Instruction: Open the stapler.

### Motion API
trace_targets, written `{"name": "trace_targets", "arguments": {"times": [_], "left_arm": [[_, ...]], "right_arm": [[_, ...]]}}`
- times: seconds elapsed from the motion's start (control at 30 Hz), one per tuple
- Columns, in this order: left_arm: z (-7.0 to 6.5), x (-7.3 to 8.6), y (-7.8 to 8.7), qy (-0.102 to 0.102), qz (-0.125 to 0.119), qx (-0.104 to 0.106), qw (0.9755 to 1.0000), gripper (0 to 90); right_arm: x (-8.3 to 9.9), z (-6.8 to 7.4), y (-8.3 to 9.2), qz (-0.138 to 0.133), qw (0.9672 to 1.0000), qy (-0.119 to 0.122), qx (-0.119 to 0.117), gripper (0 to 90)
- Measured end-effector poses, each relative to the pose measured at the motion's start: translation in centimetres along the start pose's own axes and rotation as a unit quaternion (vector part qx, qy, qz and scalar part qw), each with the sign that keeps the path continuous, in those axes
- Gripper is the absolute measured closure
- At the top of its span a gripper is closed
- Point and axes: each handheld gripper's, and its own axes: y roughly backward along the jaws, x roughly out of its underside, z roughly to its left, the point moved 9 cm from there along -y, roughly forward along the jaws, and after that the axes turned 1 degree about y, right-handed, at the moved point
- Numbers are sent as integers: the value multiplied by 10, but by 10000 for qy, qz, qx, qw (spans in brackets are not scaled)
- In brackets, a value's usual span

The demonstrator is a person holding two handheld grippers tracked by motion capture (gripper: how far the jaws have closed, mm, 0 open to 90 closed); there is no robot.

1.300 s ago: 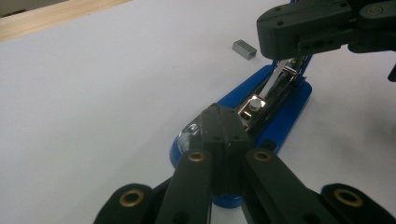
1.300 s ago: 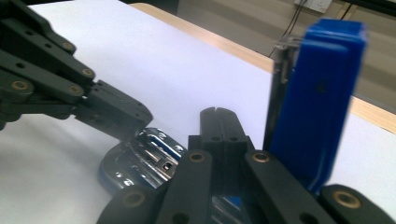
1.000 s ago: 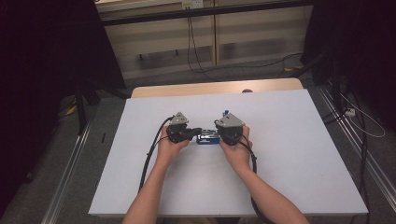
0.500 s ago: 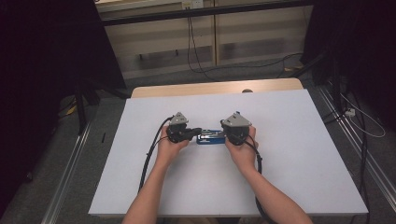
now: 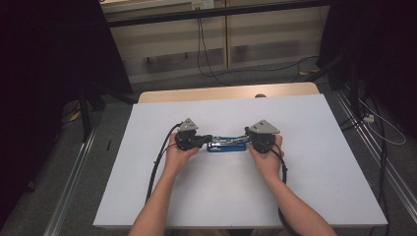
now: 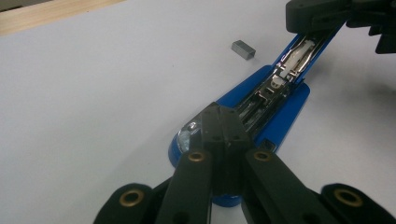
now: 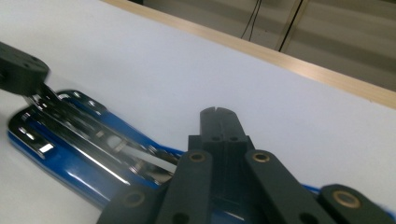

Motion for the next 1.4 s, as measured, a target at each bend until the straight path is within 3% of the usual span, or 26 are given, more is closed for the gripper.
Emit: {"name": "trace_targets", "arguments": {"times": [0.13,0.7,0.83,1.03,1.1,1.4], "left_arm": [[-1,0,0,-24,13,-31,10000,900],[0,-1,0,-33,-21,-70,10000,900],[-1,-4,2,129,-178,5,9998,900],[-1,-6,4,178,-237,41,9996,900],[-3,-7,4,243,-289,150,9992,900],[-11,-11,9,136,-245,225,9994,876]], "right_arm": [[10,-6,-1,12,10000,-26,18,900],[9,-9,-4,113,9999,19,-107,900],[9,-10,-5,180,9998,42,-116,900],[11,-10,-6,212,9997,32,-120,900],[10,-10,-6,236,9996,46,-130,900],[6,-11,-5,273,9994,22,-188,900]]}}
